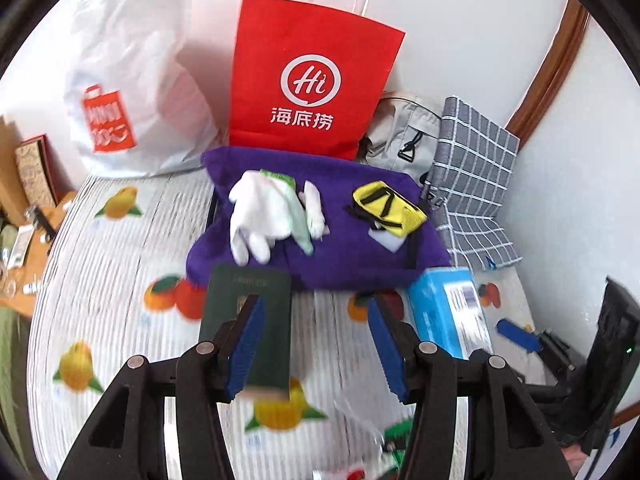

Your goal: Organize soft objects

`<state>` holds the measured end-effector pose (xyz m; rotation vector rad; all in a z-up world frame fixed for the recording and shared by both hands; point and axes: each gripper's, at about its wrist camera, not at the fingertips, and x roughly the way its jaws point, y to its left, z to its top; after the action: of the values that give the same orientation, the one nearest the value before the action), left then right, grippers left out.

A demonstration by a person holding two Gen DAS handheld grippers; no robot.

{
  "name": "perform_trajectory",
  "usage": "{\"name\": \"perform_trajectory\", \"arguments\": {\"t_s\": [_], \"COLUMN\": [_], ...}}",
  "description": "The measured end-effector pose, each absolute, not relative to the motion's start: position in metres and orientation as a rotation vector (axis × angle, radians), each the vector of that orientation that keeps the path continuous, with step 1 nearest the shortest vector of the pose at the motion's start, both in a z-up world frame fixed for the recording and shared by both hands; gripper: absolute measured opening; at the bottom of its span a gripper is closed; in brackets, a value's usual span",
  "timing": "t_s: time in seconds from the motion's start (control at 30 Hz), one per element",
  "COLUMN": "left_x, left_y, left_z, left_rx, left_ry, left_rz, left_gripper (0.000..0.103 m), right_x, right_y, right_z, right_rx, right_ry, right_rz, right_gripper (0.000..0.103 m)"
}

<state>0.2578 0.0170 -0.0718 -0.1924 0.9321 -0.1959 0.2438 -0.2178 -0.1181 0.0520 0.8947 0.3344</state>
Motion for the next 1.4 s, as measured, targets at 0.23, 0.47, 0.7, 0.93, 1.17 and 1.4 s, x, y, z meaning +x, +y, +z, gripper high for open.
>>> {"name": "perform_trajectory", "arguments": {"t_s": [0.23, 0.47, 0.7, 0.93, 1.17, 1.4], "left_x": [0.204, 0.172, 0.157, 0.155, 0.158, 0.156], "left_y": [0.021, 0.019, 0.026, 0.037, 0.045, 0.057], "left_z": [-0.076, -0.088, -0.112, -0.129, -0.14, -0.146], "left_rx": [-0.241, -0.215, -0.216, -0.246, -0.275, -0.306], "left_ry": [0.925, 0.931, 0.963, 0.983, 1.002, 1.011], "left_rz": [-0.223, -0.196, -0.188, -0.176, -0.175, -0.172], "left_gripper": [0.052, 0.052, 0.052, 0.052, 0.052, 0.052], "right_x": [0.187, 0.148, 0.138, 0.144, 0.154, 0.162], "right_y": [-0.224, -0.21, -0.192, -0.178, -0.174, -0.177], "right_z": [-0.133, -0.162, -0.195, -0.213, -0.224, -0.218], "right_rx": [0.079, -0.026, -0.17, -0.305, -0.291, -0.194], "right_ry": [0.939, 0.948, 0.949, 0.969, 1.0, 1.035], "right_rz": [0.341, 0.379, 0.392, 0.409, 0.435, 0.441], "right_gripper": [0.064, 0.056, 0.056, 0.057, 0.057, 0.029]}}
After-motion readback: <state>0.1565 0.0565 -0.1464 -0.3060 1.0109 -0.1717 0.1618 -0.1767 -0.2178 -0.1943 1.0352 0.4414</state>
